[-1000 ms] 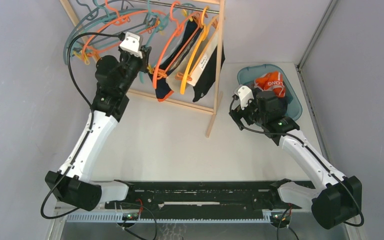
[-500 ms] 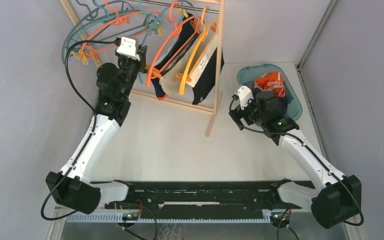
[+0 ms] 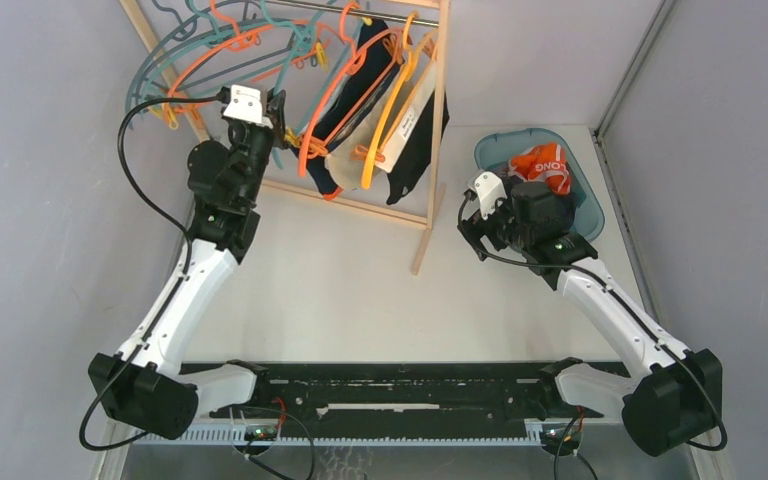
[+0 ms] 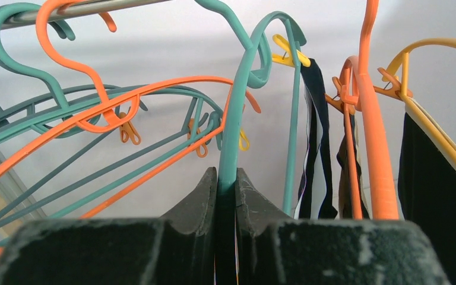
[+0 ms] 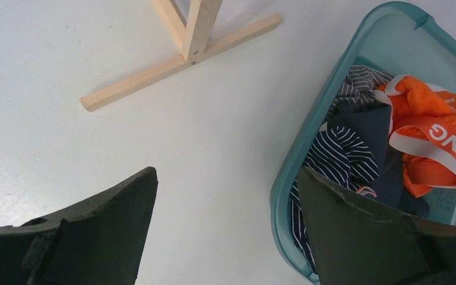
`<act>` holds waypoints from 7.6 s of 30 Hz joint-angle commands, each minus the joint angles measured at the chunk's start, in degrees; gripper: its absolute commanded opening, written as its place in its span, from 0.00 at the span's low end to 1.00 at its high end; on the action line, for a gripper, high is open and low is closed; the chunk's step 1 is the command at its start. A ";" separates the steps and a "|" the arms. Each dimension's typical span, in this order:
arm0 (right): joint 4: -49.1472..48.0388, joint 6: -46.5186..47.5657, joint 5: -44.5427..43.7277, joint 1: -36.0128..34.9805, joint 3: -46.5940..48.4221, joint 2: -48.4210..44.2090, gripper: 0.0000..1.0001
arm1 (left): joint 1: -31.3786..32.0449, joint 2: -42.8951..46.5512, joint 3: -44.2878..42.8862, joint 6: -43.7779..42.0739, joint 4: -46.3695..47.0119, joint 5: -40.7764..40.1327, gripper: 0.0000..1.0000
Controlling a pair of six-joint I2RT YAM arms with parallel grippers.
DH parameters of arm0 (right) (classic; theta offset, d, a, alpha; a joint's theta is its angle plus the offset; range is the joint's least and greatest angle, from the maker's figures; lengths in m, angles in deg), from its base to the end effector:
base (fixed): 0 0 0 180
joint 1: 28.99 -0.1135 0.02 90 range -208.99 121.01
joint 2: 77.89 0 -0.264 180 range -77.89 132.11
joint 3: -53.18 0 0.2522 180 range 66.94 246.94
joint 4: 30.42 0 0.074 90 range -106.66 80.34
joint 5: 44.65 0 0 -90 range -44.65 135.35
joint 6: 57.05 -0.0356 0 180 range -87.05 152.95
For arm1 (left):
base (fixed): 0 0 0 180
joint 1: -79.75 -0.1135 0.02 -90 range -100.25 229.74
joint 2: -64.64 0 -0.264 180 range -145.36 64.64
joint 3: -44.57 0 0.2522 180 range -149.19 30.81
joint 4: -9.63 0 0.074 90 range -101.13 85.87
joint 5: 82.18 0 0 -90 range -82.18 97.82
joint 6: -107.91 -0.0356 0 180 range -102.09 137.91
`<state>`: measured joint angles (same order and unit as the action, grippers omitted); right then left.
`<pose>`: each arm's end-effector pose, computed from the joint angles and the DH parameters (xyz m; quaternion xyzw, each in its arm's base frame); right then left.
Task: Remove the underwear clipped to the hanger
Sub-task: Pick up the hanger from the clothesline, then remove the hanger from the clothesline.
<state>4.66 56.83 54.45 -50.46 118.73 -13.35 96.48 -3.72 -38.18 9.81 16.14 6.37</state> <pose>0.2297 0.0964 0.2952 -0.3737 0.7981 0.0602 0.4688 0.2582 -0.0767 0.4607 0.1117 0.5561 -0.0548 0.8218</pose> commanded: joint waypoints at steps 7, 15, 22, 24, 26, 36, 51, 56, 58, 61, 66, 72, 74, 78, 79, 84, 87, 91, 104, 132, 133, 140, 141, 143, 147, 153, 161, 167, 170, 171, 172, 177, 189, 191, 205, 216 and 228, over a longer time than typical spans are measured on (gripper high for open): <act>-0.34 0.47 0.43 -0.05 0.16 -0.61 0.86 | -0.38 5.21 1.58 -5.65 5.73 -3.48 0.00; -0.24 0.30 1.44 -0.21 0.18 -1.38 0.87 | -0.39 12.48 2.04 -15.03 -8.08 -6.30 0.00; -0.14 0.30 1.75 -0.54 0.11 -1.56 0.86 | -0.44 18.17 2.19 -20.90 -22.81 -11.69 0.00; -0.18 0.29 1.83 -0.62 0.20 -1.60 0.87 | -0.40 20.34 3.36 -22.03 -25.74 -11.81 0.00; -0.10 0.36 1.97 -0.81 0.13 -1.60 0.87 | -0.46 22.81 4.50 -22.85 -28.70 -11.30 0.00; 0.25 0.26 3.44 -1.19 0.17 -2.04 0.87 | -0.42 30.42 1.61 -24.71 -51.64 -7.13 0.00; 0.93 -0.14 6.75 -1.29 0.20 -4.04 0.87 | -0.30 34.71 -0.90 -31.53 -71.07 17.49 0.00; 1.25 -0.62 9.24 -0.90 0.24 -5.12 0.87 | -0.34 34.41 -0.66 -33.63 -72.19 29.24 0.00; 1.33 -1.00 10.65 -0.64 0.24 -5.86 0.87 | -0.30 33.99 -0.49 -34.29 -71.50 33.55 0.00; 1.45 -2.58 13.10 0.30 0.53 -7.17 0.87 | -0.30 33.01 0.38 -36.63 -70.23 40.84 0.00; 1.62 -8.05 21.38 4.77 1.56 -9.53 0.87 | 0.07 30.11 2.06 -41.70 -66.77 48.81 0.00; 0.01 -14.97 34.57 11.79 1.56 -13.27 0.87 | 0.41 26.62 4.34 -43.10 -58.25 54.87 0.00; -0.49 -16.66 38.78 13.13 1.56 -13.77 0.87 | 0.44 25.56 4.84 -43.68 -55.67 56.96 0.00; -1.76 -21.18 43.43 14.46 1.84 -14.33 0.87 | 0.47 23.42 5.05 -48.02 -54.44 60.87 0.00; -1.42 -21.96 44.25 14.59 2.20 -14.42 0.87 | 0.49 23.15 5.09 -49.15 -54.49 61.81 0.00; 0.21 -25.90 50.29 14.75 4.41 -13.34 0.87 | 0.50 22.80 6.42 -52.38 -54.55 67.12 0.00; 0.57 -27.42 53.45 14.82 4.80 -12.24 0.87 | 0.49 23.32 7.64 -53.63 -54.59 68.44 0.00; 3.25 -26.77 59.72 14.78 4.78 -9.94 0.87 | 0.45 23.84 8.25 -54.73 -54.69 69.59 0.00; 21.64 -11.85 66.74 14.09 4.72 -4.04 0.81 | 0.49 24.10 7.61 -57.38 -56.10 71.72 0.00; 30.39 2.50 69.48 10.84 3.67 1.30 0.52 | 0.45 23.89 6.85 -59.39 -57.34 71.91 0.00; 30.82 3.09 69.70 10.77 3.71 1.48 0.51 | 0.49 23.94 6.85 -59.54 -57.42 71.80 0.00; 31.59 4.46 71.21 11.10 3.67 1.88 0.44 | 0.49 23.84 6.92 -60.10 -57.55 71.60 0.00; 31.52 4.56 71.41 11.06 3.67 1.71 0.43 | 0.49 23.89 7.01 -60.18 -57.50 71.51 0.00; 31.44 4.70 71.65 11.10 3.67 1.61 0.40 | 0.45 23.91 7.18 -60.46 -57.54 71.28 0.00; 31.19 4.67 71.84 11.18 3.67 1.32 0.34 | 0.45 24.00 7.24 -60.71 -57.54 70.88 0.00; 29.99 3.72 71.67 11.34 3.67 0.80 0.27 | 0.48 23.70 6.92 -61.01 -57.54 70.43 0.00; 29.36 3.27 71.14 11.45 3.67 0.07 0.18 | 0.49 23.09 5.86 -61.27 -57.57 69.63 0.00; 29.17 3.12 71.05 11.40 3.67 -0.20 0.14 | 0.50 23.34 5.82 -60.12 -56.61 68.08 0.00; 29.05 3.00 70.90 11.30 3.67 -0.28 0.10 | 0.50 23.39 5.93 -58.84 -55.45 67.56 0.00; 29.18 3.09 70.83 11.16 3.68 -0.28 0.09 | 0.50 23.36 5.91 -58.41 -55.08 67.41 0.00; 29.22 3.18 70.61 11.00 3.67 -0.28 0.09 | 0.45 23.38 5.86 -57.84 -54.58 67.35 0.00; 29.34 3.62 68.74 9.78 3.67 -0.37 0.06 | 0.50 23.28 5.71 -56.05 -53.16 66.80 0.00; 28.11 2.20 67.28 8.99 3.67 -0.53 0.26 | 0.49 23.46 6.06 -54.41 -51.47 66.23 0.00; 28.03 2.06 67.22 9.08 3.67 -0.63 0.36 | 0.48 23.47 6.14 -54.33 -51.50 66.23 0.00; 19.68 -7.12 66.81 14.19 4.96 -4.06 0.68 | 0.49 24.00 8.19 -55.15 -51.40 65.89 0.00; 18.24 -8.26 63.31 16.30 11.91 -8.69 0.74 | 0.48 25.24 12.56 -42.83 -40.28 62.59 0.00; 17.80 -2.80 47.90 4.44 14.17 -11.28 0.72 | 0.92 24.16 12.48 -35.14 -35.07 62.47 0.00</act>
<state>23.48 51.41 109.51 -41.96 130.31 -24.28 97.00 20.45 -25.55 -28.88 -23.49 68.81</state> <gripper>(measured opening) 0.731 0.145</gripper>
